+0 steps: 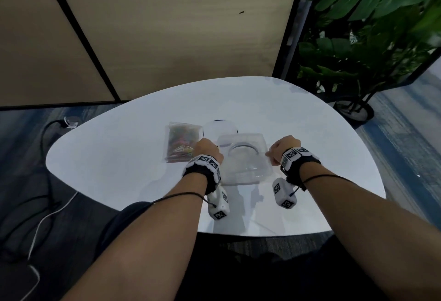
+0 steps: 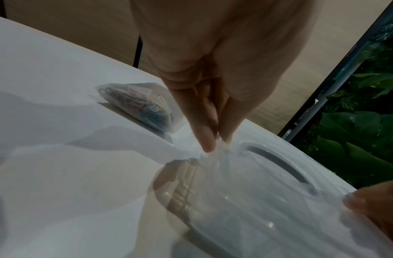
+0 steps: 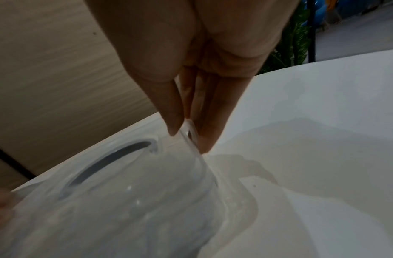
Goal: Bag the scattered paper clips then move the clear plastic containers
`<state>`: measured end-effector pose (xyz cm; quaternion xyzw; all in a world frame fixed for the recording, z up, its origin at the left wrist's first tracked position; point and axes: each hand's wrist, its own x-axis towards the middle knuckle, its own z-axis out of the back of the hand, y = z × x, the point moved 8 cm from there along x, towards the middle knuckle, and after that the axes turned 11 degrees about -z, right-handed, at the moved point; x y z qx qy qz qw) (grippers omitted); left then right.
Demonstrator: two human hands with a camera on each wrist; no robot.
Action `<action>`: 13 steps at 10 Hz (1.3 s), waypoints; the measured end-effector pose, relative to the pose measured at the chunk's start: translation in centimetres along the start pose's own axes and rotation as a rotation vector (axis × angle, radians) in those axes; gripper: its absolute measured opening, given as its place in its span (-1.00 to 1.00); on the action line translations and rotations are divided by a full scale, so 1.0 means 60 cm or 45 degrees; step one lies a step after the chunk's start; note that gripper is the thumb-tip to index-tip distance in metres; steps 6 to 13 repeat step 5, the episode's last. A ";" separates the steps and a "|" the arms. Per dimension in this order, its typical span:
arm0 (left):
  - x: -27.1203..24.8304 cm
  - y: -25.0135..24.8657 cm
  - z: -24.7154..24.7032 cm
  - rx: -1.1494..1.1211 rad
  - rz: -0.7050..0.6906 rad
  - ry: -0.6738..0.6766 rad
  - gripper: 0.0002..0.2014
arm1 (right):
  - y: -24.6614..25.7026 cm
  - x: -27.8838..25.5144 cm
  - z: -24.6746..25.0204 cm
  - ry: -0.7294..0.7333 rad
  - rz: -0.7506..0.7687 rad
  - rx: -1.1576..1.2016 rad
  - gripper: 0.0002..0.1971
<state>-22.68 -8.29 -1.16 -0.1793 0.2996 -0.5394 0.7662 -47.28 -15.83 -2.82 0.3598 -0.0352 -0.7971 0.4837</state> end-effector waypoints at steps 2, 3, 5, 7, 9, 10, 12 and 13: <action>0.003 -0.033 0.010 0.121 -0.006 0.010 -0.94 | 0.032 -0.014 0.009 -0.146 0.102 -0.160 -0.86; 0.038 -0.013 0.006 0.130 0.041 0.057 -0.76 | 0.037 0.005 0.015 -0.150 0.129 -0.192 -0.80; 0.108 -0.012 -0.001 0.322 -0.018 0.441 -0.70 | 0.052 0.055 -0.024 -0.016 0.072 -0.306 -0.55; 0.108 -0.012 -0.001 0.322 -0.018 0.441 -0.70 | 0.052 0.055 -0.024 -0.016 0.072 -0.306 -0.55; 0.108 -0.012 -0.001 0.322 -0.018 0.441 -0.70 | 0.052 0.055 -0.024 -0.016 0.072 -0.306 -0.55; 0.108 -0.012 -0.001 0.322 -0.018 0.441 -0.70 | 0.052 0.055 -0.024 -0.016 0.072 -0.306 -0.55; 0.108 -0.012 -0.001 0.322 -0.018 0.441 -0.70 | 0.052 0.055 -0.024 -0.016 0.072 -0.306 -0.55; 0.108 -0.012 -0.001 0.322 -0.018 0.441 -0.70 | 0.052 0.055 -0.024 -0.016 0.072 -0.306 -0.55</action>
